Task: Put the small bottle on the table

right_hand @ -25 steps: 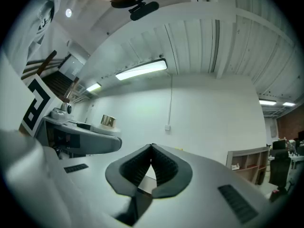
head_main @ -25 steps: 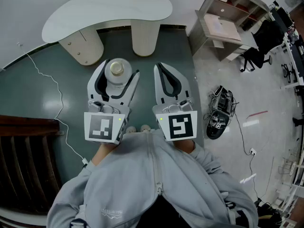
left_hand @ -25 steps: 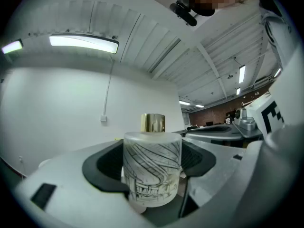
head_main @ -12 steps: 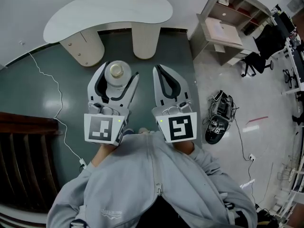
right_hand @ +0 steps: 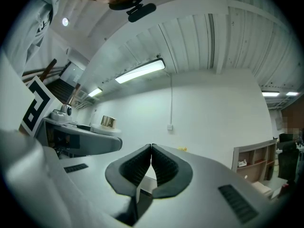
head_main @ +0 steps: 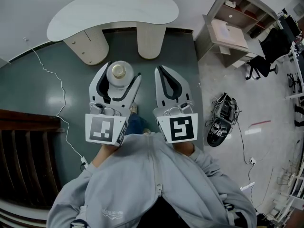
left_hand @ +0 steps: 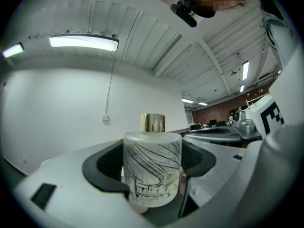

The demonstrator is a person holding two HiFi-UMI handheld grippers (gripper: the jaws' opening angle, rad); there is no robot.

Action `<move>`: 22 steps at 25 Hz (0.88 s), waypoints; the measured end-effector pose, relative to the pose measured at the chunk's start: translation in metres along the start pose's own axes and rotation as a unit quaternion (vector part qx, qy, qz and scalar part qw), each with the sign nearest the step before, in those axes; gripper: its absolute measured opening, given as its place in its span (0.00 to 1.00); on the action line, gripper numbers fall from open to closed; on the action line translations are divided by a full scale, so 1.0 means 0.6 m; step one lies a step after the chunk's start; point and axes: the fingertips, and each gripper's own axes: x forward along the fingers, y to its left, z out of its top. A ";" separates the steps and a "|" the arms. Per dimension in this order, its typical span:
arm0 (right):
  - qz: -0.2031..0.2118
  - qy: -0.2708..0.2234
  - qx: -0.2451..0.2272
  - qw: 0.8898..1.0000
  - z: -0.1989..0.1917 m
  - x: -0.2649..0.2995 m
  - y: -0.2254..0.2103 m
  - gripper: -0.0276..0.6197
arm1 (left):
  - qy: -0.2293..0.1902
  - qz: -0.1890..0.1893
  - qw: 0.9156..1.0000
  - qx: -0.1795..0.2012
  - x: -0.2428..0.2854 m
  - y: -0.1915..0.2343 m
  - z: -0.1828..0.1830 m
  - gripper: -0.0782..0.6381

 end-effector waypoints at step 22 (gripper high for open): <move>-0.045 0.015 -0.024 0.999 -0.049 0.256 -0.079 0.09 | -0.008 -0.053 0.999 -0.002 0.219 0.168 -0.025 0.58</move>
